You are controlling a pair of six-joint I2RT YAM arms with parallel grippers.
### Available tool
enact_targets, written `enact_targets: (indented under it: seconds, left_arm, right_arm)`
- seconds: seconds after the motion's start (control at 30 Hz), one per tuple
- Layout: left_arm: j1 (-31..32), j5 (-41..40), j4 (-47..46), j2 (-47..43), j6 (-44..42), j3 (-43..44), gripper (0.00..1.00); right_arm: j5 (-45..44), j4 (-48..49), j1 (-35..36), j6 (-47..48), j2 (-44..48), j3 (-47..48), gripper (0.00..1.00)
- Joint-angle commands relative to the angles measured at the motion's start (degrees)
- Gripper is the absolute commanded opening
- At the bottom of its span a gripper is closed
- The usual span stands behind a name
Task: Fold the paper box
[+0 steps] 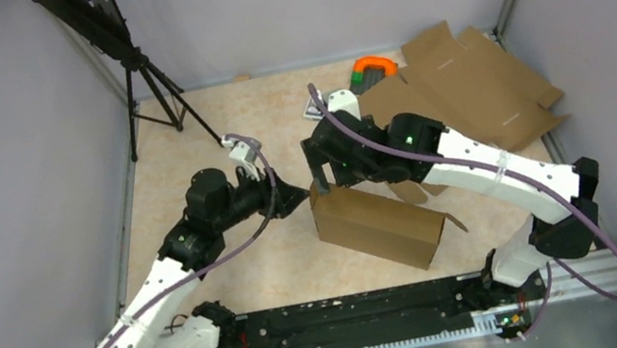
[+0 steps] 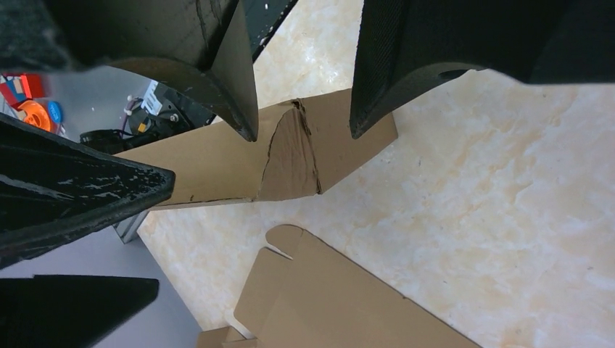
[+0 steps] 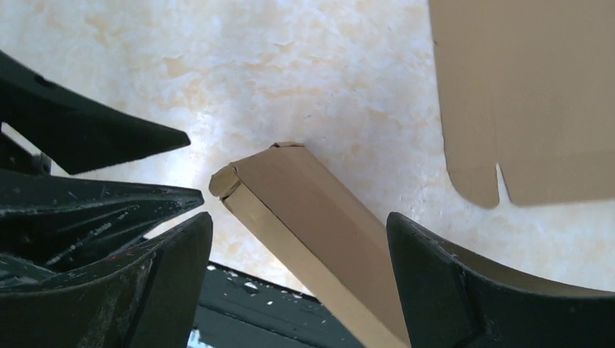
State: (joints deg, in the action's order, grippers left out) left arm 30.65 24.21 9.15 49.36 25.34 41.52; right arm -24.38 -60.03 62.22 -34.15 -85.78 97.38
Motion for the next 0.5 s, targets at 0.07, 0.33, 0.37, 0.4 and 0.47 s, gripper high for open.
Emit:
enact_targets:
  seconds: [0.07,0.33,0.37,0.4,0.47]
  left_arm:
    - [3.0,-2.4,0.8,2.4,-0.7,4.1,0.51]
    - [6.7,-5.8,3.2,5.8,-0.5,5.7,0.44]
    - [7.3,-6.9,4.2,6.1,-0.8,6.0,0.43]
    - [7.8,-7.8,4.8,6.4,-1.1,6.2,0.4]
    - [8.7,-9.7,6.1,7.2,-1.4,6.7,0.36]
  right_arm:
    - [-15.3,-18.7,4.1,-23.2,-6.0,10.6,0.88]
    - [-15.0,-23.4,5.6,-24.3,-9.2,15.2,0.87]
    - [-15.0,-22.4,5.6,-23.9,-8.4,14.3,0.86]
    - [-14.8,-21.3,5.6,-23.5,-7.3,13.3,0.86]
    - [-14.4,-18.7,5.6,-22.6,-5.5,11.0,0.86]
